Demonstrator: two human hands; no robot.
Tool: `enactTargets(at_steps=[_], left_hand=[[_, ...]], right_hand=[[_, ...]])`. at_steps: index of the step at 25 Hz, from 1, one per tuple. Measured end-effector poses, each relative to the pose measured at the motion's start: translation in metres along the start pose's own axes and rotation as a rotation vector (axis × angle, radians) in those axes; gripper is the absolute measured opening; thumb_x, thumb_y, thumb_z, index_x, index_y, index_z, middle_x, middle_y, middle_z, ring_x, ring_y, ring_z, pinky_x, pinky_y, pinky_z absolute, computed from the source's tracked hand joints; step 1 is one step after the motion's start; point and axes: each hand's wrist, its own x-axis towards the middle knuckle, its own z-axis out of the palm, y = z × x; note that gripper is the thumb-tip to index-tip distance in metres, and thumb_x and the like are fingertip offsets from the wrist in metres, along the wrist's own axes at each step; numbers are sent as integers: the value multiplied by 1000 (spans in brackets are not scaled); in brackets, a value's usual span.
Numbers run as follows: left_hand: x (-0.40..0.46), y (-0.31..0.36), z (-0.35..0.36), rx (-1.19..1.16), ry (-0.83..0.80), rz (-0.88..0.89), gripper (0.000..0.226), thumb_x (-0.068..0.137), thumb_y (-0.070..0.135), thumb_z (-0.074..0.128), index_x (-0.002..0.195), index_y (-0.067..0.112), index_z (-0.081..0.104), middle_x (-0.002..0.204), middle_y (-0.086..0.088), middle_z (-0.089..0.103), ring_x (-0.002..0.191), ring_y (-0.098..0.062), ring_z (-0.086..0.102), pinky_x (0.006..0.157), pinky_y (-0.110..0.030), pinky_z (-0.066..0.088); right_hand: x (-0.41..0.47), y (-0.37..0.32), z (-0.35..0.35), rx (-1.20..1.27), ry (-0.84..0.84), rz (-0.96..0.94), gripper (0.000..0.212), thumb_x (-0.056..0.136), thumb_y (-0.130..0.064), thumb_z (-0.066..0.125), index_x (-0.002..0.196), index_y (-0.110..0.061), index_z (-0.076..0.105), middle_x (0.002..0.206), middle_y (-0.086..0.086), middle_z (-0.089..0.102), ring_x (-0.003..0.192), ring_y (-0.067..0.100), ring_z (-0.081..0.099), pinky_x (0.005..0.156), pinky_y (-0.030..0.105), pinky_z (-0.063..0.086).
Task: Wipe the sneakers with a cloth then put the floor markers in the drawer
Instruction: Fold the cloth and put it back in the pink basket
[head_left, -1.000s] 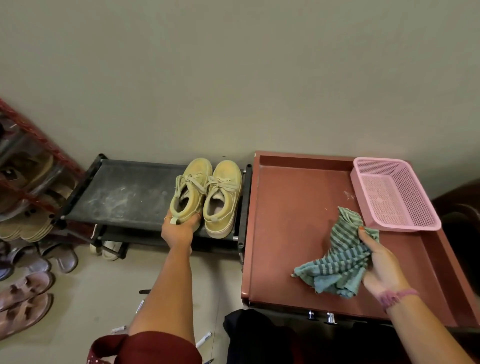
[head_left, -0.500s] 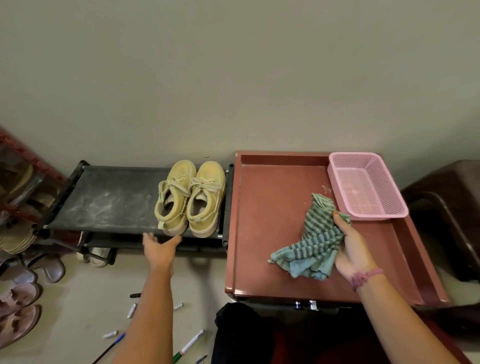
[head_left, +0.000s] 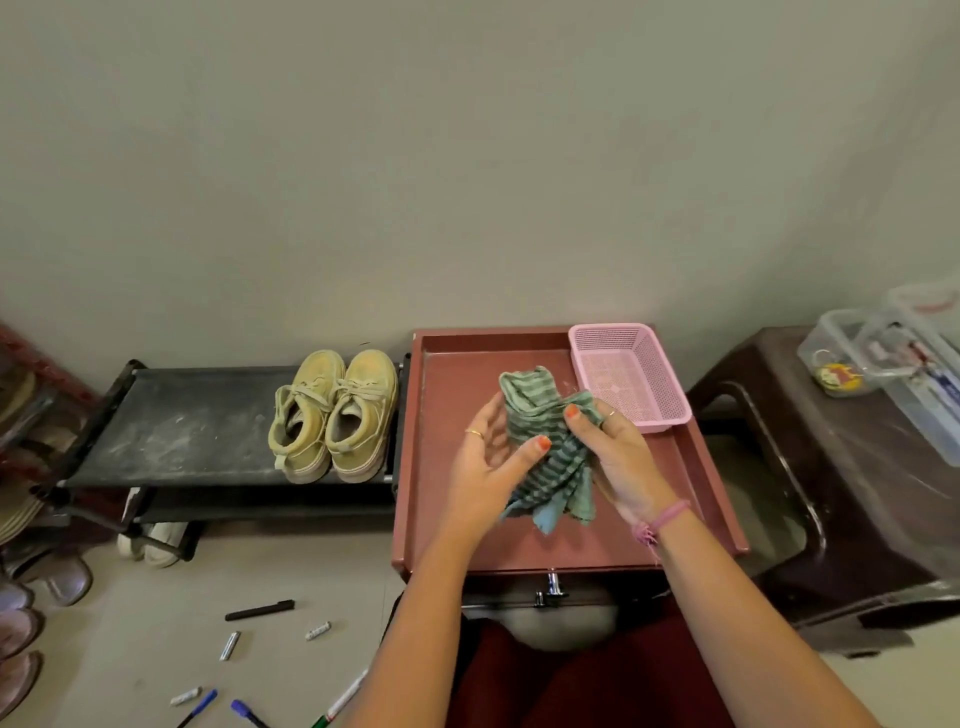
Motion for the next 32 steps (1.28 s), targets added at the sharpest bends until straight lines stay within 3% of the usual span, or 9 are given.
enactTargets(at_steps=[4, 9, 13, 16, 19, 22, 26, 28, 32], left_hand=[[1, 14, 23, 21, 74, 22, 34, 81, 9, 75, 114, 9, 65, 104, -1, 74, 96, -12, 70, 84, -27, 56], [-6, 14, 49, -11, 185, -72, 30, 85, 15, 72, 114, 11, 64, 102, 1, 73, 90, -7, 70, 74, -18, 55], [-8, 13, 68, -257, 133, -294, 24, 92, 21, 62, 114, 12, 62, 105, -4, 71, 97, -18, 68, 86, -35, 55], [-10, 21, 74, -566, 113, -509, 28, 90, 30, 58, 106, 9, 64, 95, -9, 64, 84, -21, 60, 76, -36, 52], [-5, 21, 74, -716, 199, -657, 35, 86, 29, 66, 110, 4, 62, 95, -14, 60, 87, -24, 60, 77, -39, 55], [0, 15, 76, -628, 291, -691, 10, 93, 10, 56, 95, 3, 62, 82, -15, 62, 72, -22, 61, 60, -33, 55], [-3, 19, 67, -448, 240, -651, 17, 88, -7, 42, 82, -4, 58, 73, -18, 62, 57, -26, 62, 53, -31, 53], [-7, 34, 64, -295, 152, -616, 14, 88, -7, 46, 95, 0, 55, 78, -15, 61, 59, -22, 60, 50, -28, 54], [-8, 58, 54, -150, 48, -520, 48, 90, -8, 51, 124, 19, 31, 99, -17, 61, 68, -19, 63, 53, -31, 55]], right_hand=[[-14, -12, -13, -237, 120, -123, 19, 83, -17, 68, 102, -13, 69, 98, 3, 72, 92, 14, 68, 76, 24, 54], [-29, -17, -27, -364, 217, -212, 19, 86, -12, 67, 104, -10, 67, 96, 2, 71, 89, 10, 66, 71, 15, 52], [-40, -14, -32, -444, 172, -242, 17, 92, -20, 58, 109, -18, 62, 102, -3, 66, 97, 9, 63, 79, 20, 53], [-45, -15, -35, -589, 99, -305, 14, 96, -26, 50, 109, -29, 55, 107, -3, 63, 102, 10, 60, 87, 26, 51], [-52, -15, -34, -786, 38, -431, 20, 97, -23, 50, 116, -20, 55, 109, -4, 62, 104, 7, 57, 91, 23, 47], [-65, -11, -29, -899, -70, -418, 29, 90, -19, 61, 118, -21, 53, 103, -8, 62, 96, 5, 60, 85, 15, 45], [-81, -5, -35, -752, -249, -246, 37, 83, -6, 67, 112, -27, 60, 105, -10, 67, 99, 2, 63, 88, 16, 47], [-86, -12, -39, -603, -256, -203, 32, 85, 2, 63, 103, -25, 64, 104, -8, 68, 99, 4, 64, 87, 18, 49], [-92, -23, -41, -521, -290, -230, 30, 88, 5, 57, 101, -22, 62, 104, -3, 65, 98, 6, 63, 84, 18, 48]])
